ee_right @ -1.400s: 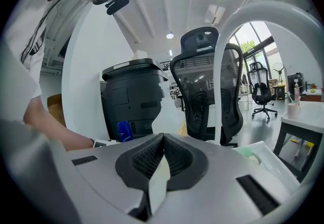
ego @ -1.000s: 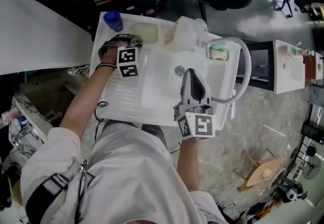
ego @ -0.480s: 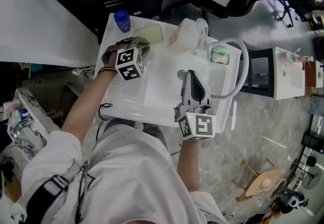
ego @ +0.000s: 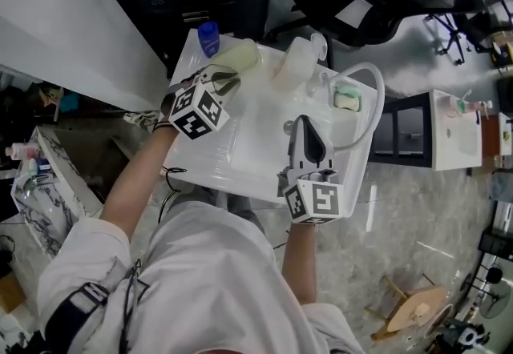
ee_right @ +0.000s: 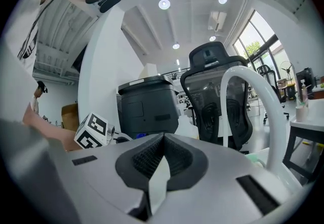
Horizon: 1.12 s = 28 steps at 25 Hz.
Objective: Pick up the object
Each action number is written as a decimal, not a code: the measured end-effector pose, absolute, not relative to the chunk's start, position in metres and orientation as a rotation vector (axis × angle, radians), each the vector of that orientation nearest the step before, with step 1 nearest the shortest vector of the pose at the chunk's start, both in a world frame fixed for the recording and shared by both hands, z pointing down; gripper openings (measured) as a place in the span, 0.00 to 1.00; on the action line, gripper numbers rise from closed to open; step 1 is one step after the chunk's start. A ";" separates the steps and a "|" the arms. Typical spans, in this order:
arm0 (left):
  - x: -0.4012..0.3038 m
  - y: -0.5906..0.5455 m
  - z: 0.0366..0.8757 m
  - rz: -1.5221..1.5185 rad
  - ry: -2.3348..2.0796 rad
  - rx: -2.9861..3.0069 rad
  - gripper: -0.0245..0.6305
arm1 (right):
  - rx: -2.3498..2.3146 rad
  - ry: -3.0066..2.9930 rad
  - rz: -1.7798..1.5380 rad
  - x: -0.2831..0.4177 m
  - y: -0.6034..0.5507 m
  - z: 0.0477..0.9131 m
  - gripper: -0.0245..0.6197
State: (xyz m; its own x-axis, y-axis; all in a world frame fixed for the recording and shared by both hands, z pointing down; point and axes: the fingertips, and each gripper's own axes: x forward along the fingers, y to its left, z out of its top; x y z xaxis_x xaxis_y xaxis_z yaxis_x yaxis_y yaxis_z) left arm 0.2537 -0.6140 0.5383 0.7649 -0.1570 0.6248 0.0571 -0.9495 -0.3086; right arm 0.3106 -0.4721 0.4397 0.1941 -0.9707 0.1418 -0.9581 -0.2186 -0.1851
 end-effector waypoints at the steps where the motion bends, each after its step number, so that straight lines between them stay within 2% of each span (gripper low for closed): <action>1: 0.250 -0.613 0.530 -0.956 0.102 -2.666 0.13 | -2.381 1.929 -0.345 0.310 -0.470 0.437 0.05; 14: 0.203 -0.597 0.421 -0.658 0.362 -2.753 0.13 | -2.334 1.967 -0.254 0.304 -0.456 0.403 0.05; 28: 0.126 -0.597 0.361 -0.399 0.701 -2.805 0.13 | -2.288 2.058 -0.167 0.292 -0.458 0.382 0.05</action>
